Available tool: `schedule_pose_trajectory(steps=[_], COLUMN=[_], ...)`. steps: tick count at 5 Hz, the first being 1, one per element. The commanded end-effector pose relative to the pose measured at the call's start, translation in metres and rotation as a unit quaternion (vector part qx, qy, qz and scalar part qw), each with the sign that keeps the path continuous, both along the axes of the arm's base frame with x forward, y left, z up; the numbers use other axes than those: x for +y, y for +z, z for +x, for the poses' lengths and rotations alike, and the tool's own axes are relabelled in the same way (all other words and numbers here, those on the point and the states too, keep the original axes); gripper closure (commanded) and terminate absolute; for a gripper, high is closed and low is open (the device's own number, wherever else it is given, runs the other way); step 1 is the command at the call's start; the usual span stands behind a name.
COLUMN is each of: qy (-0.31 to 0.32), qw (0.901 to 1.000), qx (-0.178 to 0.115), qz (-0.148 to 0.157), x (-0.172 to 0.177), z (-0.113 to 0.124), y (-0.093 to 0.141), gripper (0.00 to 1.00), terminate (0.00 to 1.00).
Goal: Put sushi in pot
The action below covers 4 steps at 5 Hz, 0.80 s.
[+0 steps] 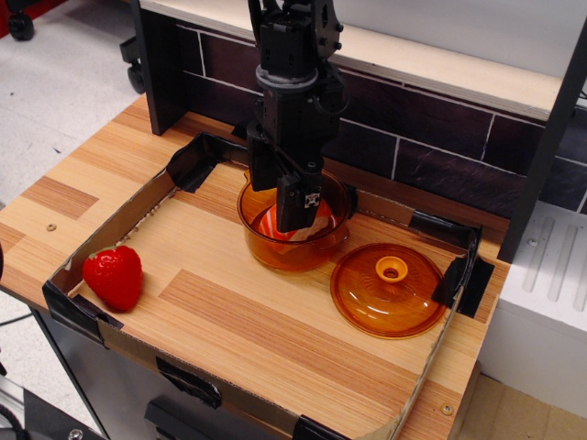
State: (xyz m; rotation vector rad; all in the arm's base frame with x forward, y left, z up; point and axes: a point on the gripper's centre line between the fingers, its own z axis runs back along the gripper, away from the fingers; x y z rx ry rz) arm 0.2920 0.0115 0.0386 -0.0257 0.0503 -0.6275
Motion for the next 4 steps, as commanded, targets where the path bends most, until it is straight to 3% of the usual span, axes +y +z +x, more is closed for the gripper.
schedule_pose_trajectory(steps=[1,2,3,4], qy=[-0.003,-0.005,-0.005,-0.005], qw=[0.9956,0.992,0.992,0.992], qx=[-0.088,-0.113,-0.113,-0.113], qz=[-0.033,-0.057,-0.057,-0.057], x=[0.003,0.01,0.01,0.01], z=[-0.025,-0.034,-0.034,-0.034], y=[0.079,0.106,0.106,0.106], gripper=[0.0,0.0,0.0,0.0], terminate=[0.0,0.0,0.0,1.0])
